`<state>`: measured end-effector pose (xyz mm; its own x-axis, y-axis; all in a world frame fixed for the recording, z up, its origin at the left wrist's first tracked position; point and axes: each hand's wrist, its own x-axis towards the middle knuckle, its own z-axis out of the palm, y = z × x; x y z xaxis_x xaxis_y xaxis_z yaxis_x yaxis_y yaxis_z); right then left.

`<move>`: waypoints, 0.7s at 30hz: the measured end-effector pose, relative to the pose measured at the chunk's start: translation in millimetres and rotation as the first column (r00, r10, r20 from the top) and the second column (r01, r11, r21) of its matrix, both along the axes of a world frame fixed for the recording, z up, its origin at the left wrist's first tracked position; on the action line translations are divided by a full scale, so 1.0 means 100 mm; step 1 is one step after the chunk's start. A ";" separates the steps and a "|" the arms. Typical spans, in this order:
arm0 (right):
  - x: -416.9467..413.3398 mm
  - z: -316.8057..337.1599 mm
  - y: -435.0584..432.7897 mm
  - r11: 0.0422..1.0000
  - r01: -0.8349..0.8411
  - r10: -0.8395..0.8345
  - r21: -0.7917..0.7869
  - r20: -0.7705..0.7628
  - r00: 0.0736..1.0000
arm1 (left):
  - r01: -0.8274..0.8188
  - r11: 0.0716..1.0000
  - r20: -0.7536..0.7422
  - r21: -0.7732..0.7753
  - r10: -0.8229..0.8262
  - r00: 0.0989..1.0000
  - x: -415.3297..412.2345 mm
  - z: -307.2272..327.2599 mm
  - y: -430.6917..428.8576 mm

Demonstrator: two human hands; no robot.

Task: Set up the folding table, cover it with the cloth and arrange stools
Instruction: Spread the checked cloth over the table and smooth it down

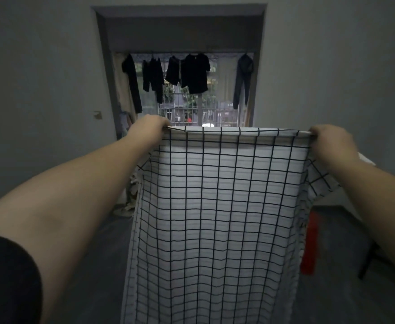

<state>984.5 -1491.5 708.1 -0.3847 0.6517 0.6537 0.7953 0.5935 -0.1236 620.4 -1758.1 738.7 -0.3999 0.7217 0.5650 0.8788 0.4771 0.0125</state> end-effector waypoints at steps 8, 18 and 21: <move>0.15 -0.49 -0.28 0.992 0.050 -0.046 -0.117 0.034 0.998 | 0.022 0.996 0.041 -0.083 -0.019 0.999 0.12 -0.46 -0.25; 0.53 -2.21 -1.03 0.953 0.017 0.002 -0.302 0.064 0.998 | 0.076 0.964 0.178 -0.255 -0.030 0.984 0.29 -1.97 -0.81; 0.64 -2.65 -1.24 0.928 0.034 0.016 -0.371 0.129 0.991 | 0.102 0.952 0.279 -0.289 -0.018 0.960 0.30 -2.40 -0.97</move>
